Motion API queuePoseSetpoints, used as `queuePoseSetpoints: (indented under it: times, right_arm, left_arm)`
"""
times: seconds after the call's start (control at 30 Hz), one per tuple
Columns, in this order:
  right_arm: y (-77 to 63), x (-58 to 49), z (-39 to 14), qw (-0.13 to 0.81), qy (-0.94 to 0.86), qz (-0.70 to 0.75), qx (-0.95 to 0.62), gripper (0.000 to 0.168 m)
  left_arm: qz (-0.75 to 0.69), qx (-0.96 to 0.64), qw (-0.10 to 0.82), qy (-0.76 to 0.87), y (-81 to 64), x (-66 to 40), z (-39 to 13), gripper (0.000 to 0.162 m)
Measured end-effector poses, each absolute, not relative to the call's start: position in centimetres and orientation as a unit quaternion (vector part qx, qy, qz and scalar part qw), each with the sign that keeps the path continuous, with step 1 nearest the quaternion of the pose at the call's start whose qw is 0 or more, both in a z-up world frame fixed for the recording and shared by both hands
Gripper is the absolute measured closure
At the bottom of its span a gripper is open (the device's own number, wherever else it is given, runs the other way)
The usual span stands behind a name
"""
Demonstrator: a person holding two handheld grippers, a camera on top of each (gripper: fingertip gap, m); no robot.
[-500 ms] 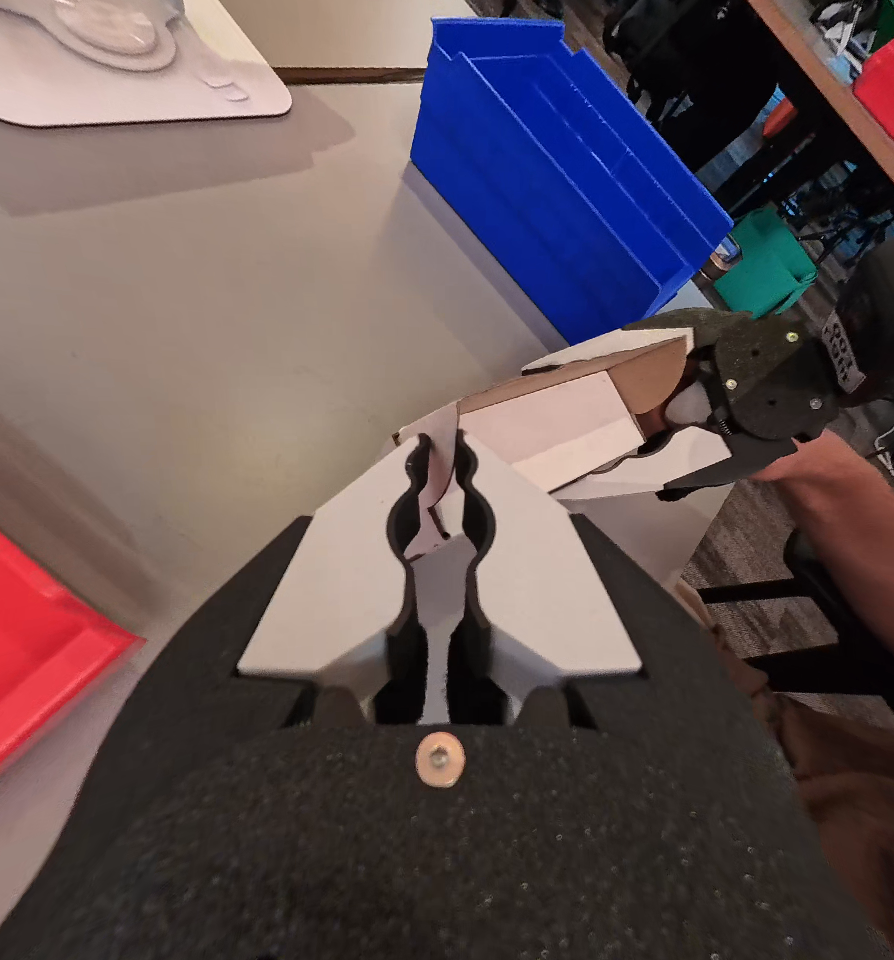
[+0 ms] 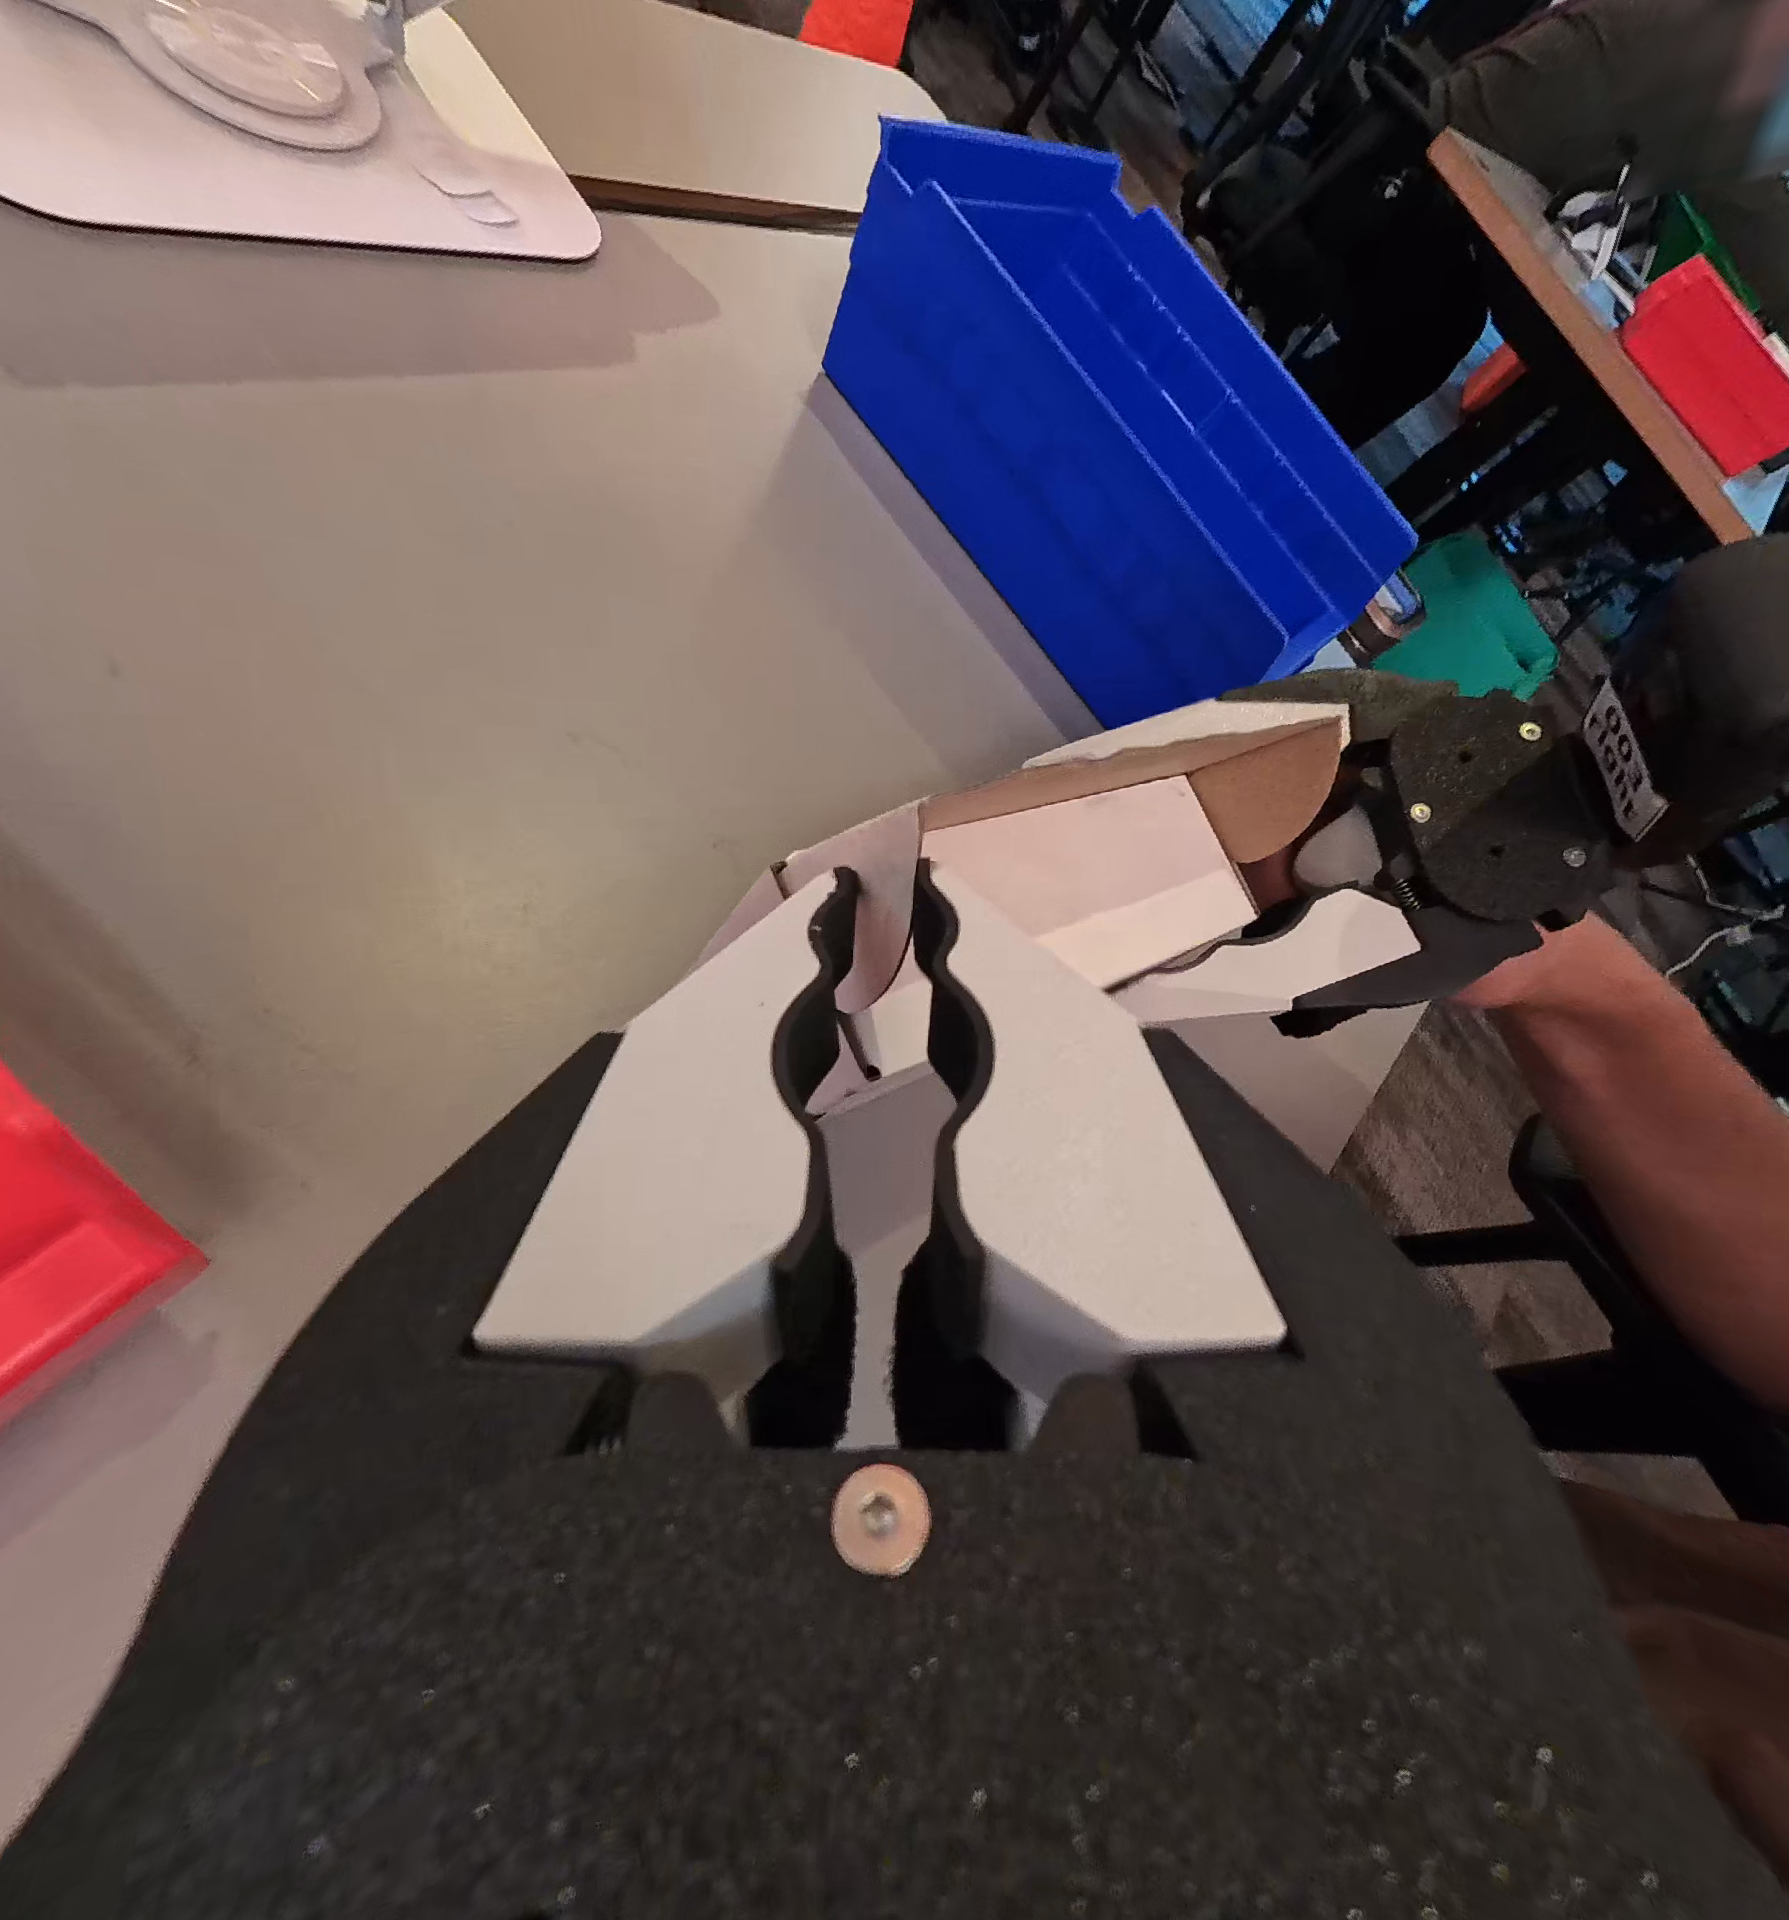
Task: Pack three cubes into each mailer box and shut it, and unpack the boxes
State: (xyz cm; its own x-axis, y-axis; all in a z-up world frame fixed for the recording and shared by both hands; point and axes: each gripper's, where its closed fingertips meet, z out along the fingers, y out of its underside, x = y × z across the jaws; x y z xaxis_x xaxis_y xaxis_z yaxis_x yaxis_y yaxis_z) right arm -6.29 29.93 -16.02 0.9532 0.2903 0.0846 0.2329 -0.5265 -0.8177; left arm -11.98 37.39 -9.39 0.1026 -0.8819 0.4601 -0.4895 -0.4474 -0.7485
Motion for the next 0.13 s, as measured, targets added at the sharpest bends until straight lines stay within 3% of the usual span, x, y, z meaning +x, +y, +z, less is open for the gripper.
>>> queuePoseSetpoints:
  times: [0.03, 0.13]
  right_arm:
    - [29.93, -6.28, -16.02, 0.463, -0.15, 0.031, -0.873, 0.086]
    - [29.94, -6.28, -16.02, 0.463, -0.149, 0.031, -0.873, 0.087]
  left_arm:
    - [-0.468, -0.714, 0.211, 0.476, 37.4, -11.96, -9.38, 0.154]
    - [-0.47, -0.719, 0.214, 0.465, 37.43, -11.92, -9.36, 0.154]
